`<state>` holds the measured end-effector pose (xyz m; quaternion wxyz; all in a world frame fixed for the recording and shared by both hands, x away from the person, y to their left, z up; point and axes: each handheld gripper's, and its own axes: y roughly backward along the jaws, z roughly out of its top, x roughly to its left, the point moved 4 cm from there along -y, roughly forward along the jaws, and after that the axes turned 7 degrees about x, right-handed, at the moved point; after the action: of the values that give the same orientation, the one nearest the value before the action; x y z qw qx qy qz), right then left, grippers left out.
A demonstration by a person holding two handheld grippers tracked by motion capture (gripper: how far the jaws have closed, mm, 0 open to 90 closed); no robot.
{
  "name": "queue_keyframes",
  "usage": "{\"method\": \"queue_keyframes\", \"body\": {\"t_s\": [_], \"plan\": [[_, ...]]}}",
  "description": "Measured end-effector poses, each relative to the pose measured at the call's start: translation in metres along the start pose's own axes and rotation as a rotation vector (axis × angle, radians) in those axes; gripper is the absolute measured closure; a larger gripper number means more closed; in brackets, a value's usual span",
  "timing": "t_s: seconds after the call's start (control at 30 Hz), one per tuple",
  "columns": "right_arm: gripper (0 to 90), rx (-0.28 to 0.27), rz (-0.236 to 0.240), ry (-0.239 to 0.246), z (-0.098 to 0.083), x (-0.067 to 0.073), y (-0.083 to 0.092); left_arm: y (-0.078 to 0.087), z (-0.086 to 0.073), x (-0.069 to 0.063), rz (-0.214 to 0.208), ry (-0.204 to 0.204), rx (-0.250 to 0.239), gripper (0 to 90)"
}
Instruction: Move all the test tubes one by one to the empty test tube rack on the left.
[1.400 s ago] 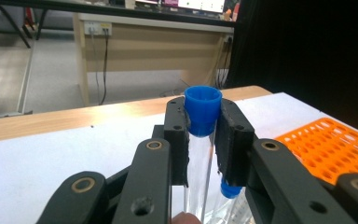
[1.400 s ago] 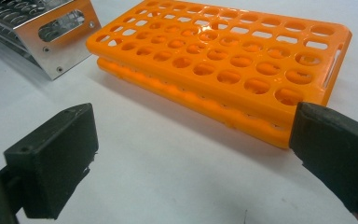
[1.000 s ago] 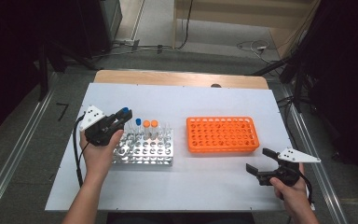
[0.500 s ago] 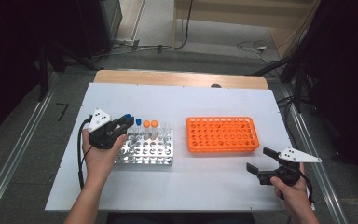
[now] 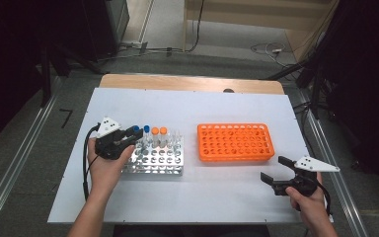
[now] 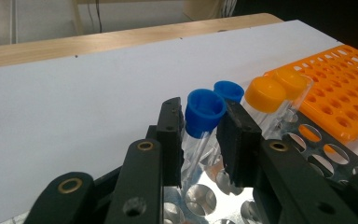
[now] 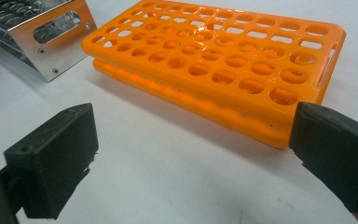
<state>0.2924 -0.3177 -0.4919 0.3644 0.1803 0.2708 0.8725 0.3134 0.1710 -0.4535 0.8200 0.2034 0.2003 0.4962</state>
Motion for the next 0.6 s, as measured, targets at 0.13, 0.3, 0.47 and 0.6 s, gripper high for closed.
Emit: {"method": "queue_keyframes", "body": {"t_s": [0.13,0.3,0.47,0.6], "plan": [[0.0,-0.001,0.000,0.002,0.0002,-0.0002,-0.0001,0.0003,-0.0005,0.0000,-0.010,0.013,0.004,68.0],[0.0,0.000,-0.001,0.001,0.0003,0.0000,0.0007,0.0022,-0.0003,-0.0005,-0.020,0.021,0.005,65.7],[0.0,0.000,0.000,0.002,0.0005,0.0003,0.0007,0.0036,0.0002,-0.0007,-0.028,0.026,-0.004,60.6],[0.0,0.001,0.001,0.002,0.0005,0.0003,0.0006,0.0050,0.0005,0.0004,-0.036,0.038,-0.011,50.9]]}}
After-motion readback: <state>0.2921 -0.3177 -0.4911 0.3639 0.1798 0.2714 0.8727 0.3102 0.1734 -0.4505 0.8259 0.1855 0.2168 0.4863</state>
